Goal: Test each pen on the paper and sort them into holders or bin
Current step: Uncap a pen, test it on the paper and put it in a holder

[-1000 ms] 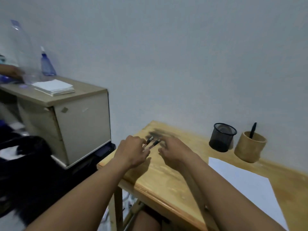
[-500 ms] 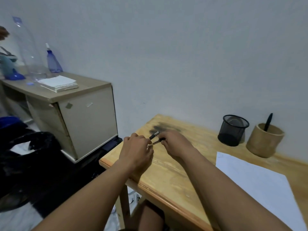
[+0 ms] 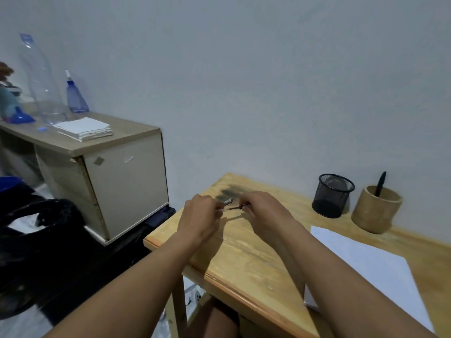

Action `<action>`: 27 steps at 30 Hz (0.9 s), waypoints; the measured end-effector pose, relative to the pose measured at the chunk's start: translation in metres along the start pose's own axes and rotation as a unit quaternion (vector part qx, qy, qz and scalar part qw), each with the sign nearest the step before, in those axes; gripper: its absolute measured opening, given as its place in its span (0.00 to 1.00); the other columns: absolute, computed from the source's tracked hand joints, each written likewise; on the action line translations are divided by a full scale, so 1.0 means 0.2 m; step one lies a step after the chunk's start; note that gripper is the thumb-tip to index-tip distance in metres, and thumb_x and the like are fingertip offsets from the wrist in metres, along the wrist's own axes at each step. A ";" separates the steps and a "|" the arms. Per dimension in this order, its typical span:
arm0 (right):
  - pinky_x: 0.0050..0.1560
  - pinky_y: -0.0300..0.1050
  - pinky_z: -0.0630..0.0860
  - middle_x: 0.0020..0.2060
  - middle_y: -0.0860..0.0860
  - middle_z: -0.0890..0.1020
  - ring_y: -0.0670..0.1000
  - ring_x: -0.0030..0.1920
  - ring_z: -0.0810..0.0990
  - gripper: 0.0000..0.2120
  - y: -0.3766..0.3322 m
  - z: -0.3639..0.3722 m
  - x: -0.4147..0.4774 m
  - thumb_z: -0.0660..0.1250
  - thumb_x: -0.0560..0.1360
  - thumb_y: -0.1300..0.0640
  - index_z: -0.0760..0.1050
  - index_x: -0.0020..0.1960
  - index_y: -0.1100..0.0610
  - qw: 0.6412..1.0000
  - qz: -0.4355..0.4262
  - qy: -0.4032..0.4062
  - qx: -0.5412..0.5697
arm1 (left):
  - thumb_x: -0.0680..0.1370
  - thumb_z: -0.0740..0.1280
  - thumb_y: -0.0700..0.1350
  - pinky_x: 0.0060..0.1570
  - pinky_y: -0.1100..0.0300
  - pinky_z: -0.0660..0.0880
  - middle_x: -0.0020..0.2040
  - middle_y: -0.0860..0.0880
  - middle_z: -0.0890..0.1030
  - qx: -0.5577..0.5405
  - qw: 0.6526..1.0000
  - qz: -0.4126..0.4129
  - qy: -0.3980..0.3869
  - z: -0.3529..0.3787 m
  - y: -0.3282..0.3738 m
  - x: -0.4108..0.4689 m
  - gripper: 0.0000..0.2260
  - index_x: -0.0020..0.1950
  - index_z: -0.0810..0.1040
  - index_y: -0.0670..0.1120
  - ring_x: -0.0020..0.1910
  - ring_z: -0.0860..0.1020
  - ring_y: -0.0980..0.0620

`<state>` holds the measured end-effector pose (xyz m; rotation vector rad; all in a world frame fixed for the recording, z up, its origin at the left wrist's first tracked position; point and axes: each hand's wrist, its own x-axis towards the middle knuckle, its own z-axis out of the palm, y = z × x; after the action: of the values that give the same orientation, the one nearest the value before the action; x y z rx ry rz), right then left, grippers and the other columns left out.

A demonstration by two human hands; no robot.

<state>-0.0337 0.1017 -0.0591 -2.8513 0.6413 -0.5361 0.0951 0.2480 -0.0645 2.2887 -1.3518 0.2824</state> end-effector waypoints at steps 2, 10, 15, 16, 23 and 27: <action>0.45 0.54 0.77 0.42 0.43 0.76 0.53 0.47 0.77 0.10 0.00 -0.06 -0.01 0.66 0.76 0.58 0.76 0.50 0.43 1.000 -0.010 -0.005 0.001 | 0.78 0.68 0.46 0.51 0.50 0.75 0.49 0.51 0.85 -0.015 1.000 0.011 0.024 -0.04 0.04 0.02 0.09 0.56 0.84 0.52 0.51 0.79 0.46; 0.47 0.47 0.71 0.46 0.47 0.77 0.50 0.50 0.74 0.08 0.05 -0.28 -0.20 0.65 0.81 0.49 0.80 0.55 0.52 0.997 0.069 0.043 0.005 | 0.76 0.71 0.44 0.55 0.58 0.75 0.53 0.53 0.83 -0.175 0.981 0.072 0.040 -0.19 0.32 0.19 0.11 0.58 0.83 0.51 0.52 0.80 0.54; 0.40 0.38 0.77 0.39 0.47 0.84 0.45 0.37 0.82 0.06 0.12 -0.40 -0.38 0.70 0.78 0.51 0.82 0.51 0.53 0.963 0.197 0.117 0.142 | 0.77 0.71 0.44 0.52 0.59 0.75 0.57 0.55 0.80 -0.300 0.949 0.097 0.027 -0.15 0.57 0.21 0.23 0.71 0.72 0.53 0.46 0.80 0.57; 0.38 0.34 0.75 0.38 0.48 0.84 0.43 0.36 0.82 0.06 0.14 -0.42 -0.41 0.71 0.78 0.52 0.82 0.50 0.54 0.953 0.216 0.133 0.165 | 0.77 0.71 0.45 0.51 0.59 0.75 0.56 0.55 0.80 -0.314 0.944 0.098 0.015 -0.12 0.61 0.21 0.24 0.73 0.70 0.53 0.45 0.81 0.56; 0.44 0.46 0.78 0.40 0.54 0.87 0.51 0.43 0.86 0.04 0.26 -0.50 -0.60 0.73 0.76 0.61 0.79 0.48 0.61 0.836 0.299 0.258 0.380 | 0.78 0.70 0.46 0.52 0.62 0.74 0.56 0.50 0.85 -0.331 0.923 0.124 -0.150 0.10 0.80 0.17 0.12 0.61 0.83 0.47 0.49 0.82 0.55; 0.45 0.44 0.81 0.39 0.51 0.87 0.48 0.43 0.87 0.03 0.28 -0.51 -0.67 0.73 0.76 0.62 0.81 0.49 0.61 0.754 0.312 0.280 0.505 | 0.77 0.72 0.44 0.50 0.56 0.80 0.46 0.50 0.87 -0.409 0.892 0.100 -0.164 0.15 0.87 0.17 0.07 0.54 0.85 0.47 0.42 0.83 0.56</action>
<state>-0.2065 0.1011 -0.0199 -1.3313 0.9353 -1.1518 -0.0406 0.1360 -0.0264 1.5179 -1.4854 -0.5480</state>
